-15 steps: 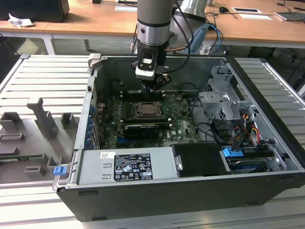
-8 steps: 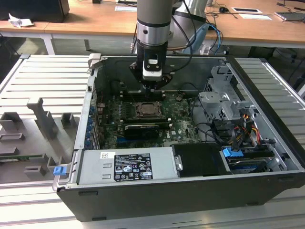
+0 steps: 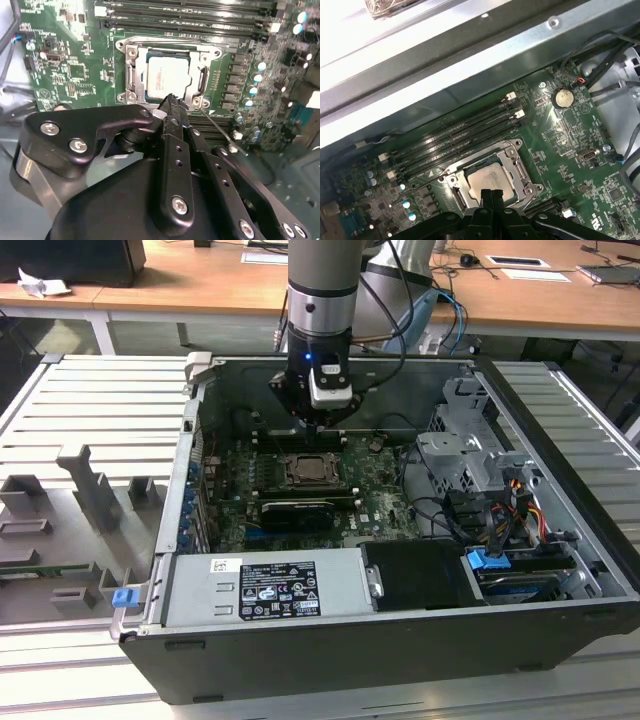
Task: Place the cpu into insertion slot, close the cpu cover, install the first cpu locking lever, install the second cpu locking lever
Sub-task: 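Install the first cpu locking lever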
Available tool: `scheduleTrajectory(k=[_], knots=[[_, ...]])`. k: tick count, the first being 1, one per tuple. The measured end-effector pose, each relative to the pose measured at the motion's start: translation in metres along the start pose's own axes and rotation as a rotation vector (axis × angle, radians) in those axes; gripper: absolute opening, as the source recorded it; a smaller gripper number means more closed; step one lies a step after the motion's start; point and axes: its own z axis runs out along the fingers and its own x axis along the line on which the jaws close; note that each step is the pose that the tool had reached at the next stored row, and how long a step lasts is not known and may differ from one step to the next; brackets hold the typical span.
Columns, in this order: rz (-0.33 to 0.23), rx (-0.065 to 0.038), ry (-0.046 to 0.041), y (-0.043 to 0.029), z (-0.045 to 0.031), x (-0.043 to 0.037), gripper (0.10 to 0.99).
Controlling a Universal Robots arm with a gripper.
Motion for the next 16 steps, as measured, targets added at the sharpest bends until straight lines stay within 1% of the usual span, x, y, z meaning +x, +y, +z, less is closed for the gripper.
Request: scheduleTrajectory(k=[2, 7, 11, 12, 14, 15, 16], knots=[[-0.024, 0.0, 0.0004, 0.0, 0.0, 0.0, 0.106], [-0.157, -0.001, 0.0026, 0.0, 0.0, 0.0, 0.106], [-0.219, -0.001, 0.0037, 0.0, 0.0, 0.0, 0.106], [-0.248, -0.001, 0.0042, 0.0, 0.0, 0.0, 0.106], [-0.279, -0.001, 0.0047, 0.0, 0.0, 0.0, 0.106], [-0.311, -0.001, 0.0052, 0.0, 0.0, 0.0, 0.106], [-0.329, -0.001, 0.0055, 0.0, 0.0, 0.0, 0.106]])
